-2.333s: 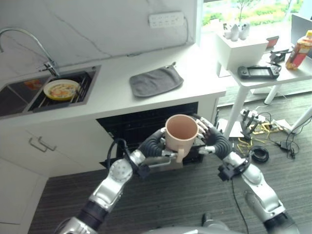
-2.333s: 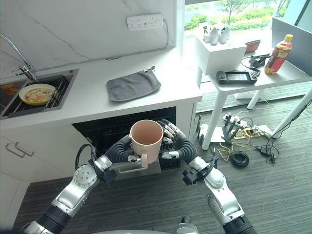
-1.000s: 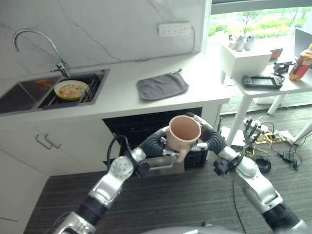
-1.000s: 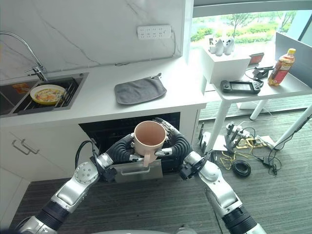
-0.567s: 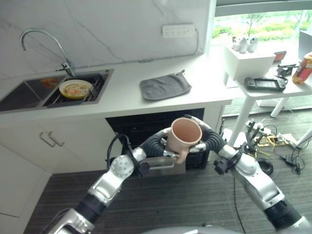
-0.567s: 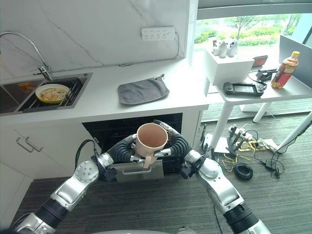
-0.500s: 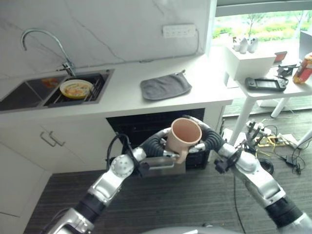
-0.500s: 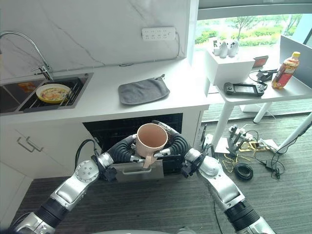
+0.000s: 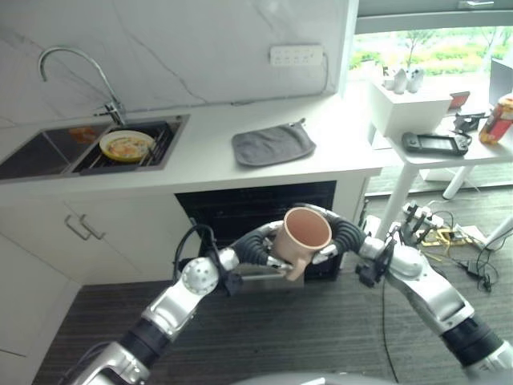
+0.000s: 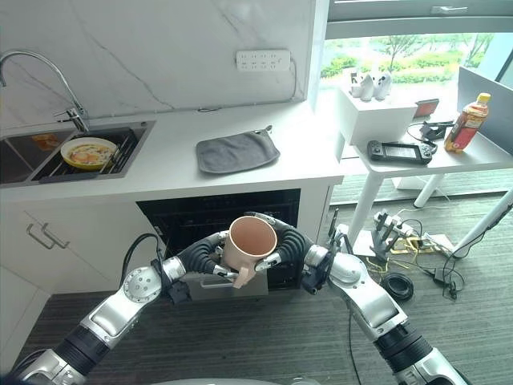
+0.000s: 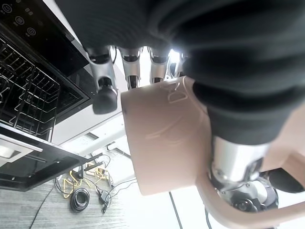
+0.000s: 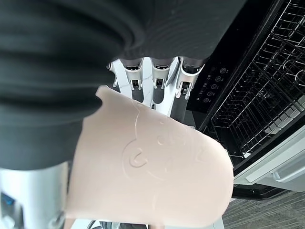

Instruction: Place the dishes in the dishwasher.

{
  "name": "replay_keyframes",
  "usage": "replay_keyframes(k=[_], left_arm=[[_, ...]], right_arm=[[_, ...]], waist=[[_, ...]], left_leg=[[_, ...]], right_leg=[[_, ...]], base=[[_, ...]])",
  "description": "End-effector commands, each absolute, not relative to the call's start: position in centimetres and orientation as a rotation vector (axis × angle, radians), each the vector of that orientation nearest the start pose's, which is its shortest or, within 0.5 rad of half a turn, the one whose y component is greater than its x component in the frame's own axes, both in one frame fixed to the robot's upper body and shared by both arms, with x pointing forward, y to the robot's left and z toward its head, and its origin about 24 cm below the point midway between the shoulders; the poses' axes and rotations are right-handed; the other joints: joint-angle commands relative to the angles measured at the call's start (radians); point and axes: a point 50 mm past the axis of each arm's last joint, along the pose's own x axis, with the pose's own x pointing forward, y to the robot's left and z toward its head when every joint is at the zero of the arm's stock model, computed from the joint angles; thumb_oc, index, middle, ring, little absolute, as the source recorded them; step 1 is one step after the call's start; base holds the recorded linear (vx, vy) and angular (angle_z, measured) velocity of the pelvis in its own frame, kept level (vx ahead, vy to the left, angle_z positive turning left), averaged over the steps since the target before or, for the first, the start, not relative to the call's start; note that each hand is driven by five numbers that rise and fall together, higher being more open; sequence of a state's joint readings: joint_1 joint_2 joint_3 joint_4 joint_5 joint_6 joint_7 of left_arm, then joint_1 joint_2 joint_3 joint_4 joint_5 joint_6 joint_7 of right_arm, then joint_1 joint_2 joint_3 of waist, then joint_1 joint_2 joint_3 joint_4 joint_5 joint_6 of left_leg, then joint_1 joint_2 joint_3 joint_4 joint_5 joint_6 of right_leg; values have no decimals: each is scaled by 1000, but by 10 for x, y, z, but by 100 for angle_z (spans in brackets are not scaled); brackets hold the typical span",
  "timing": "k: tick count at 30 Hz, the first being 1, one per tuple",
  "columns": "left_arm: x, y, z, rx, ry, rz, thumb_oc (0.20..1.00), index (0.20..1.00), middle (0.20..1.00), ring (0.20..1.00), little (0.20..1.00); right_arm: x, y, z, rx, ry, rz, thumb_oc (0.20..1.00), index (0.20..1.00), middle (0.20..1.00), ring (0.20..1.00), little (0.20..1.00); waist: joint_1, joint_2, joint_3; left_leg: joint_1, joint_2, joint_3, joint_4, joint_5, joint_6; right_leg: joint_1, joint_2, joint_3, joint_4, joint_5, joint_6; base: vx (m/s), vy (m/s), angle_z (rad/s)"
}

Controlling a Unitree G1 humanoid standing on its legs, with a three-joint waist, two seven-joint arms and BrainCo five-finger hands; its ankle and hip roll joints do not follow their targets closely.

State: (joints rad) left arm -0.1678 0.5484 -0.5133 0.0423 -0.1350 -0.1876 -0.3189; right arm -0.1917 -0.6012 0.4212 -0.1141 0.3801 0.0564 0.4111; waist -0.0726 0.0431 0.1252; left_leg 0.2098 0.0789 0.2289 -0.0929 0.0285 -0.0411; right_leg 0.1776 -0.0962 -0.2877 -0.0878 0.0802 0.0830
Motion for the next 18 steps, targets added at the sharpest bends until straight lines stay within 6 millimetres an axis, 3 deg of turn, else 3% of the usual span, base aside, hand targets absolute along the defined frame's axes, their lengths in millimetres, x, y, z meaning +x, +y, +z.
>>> replay_keyframes(k=[1, 16, 17, 18], left_arm=[[257, 62, 108, 387, -408, -1007, 200, 200, 200, 200, 200], [254, 46, 117, 334, -455, -1036, 200, 200, 200, 200, 200], [253, 45, 117, 336, -455, -1035, 200, 200, 200, 200, 200], [253, 45, 117, 335, -454, -1035, 200, 200, 200, 200, 200]], right_arm=[[247, -62, 110, -76, -153, 1202, 1000, 1000, 1000, 1000, 1000], [242, -46, 116, 18, -183, 1261, 1000, 1000, 1000, 1000, 1000], [242, -47, 116, 22, -190, 1254, 548, 548, 548, 548, 548], [242, -47, 117, 19, -195, 1250, 504, 504, 504, 504, 504]], waist=[[15, -46, 13], [16, -45, 11], [15, -46, 10], [15, -46, 10]], left_leg=[[50, -24, 6, 7, -90, 31], [51, -26, 2, 6, -90, 31], [51, -26, 3, 6, -91, 31], [50, -26, 3, 6, -91, 31]], right_leg=[[30, -26, 86, 28, -89, 59], [34, -27, 81, 27, -90, 60], [34, -27, 82, 26, -90, 60], [34, -27, 82, 26, -90, 60]], base=[[0, 0, 0], [0, 0, 0], [0, 0, 0], [0, 0, 0]])
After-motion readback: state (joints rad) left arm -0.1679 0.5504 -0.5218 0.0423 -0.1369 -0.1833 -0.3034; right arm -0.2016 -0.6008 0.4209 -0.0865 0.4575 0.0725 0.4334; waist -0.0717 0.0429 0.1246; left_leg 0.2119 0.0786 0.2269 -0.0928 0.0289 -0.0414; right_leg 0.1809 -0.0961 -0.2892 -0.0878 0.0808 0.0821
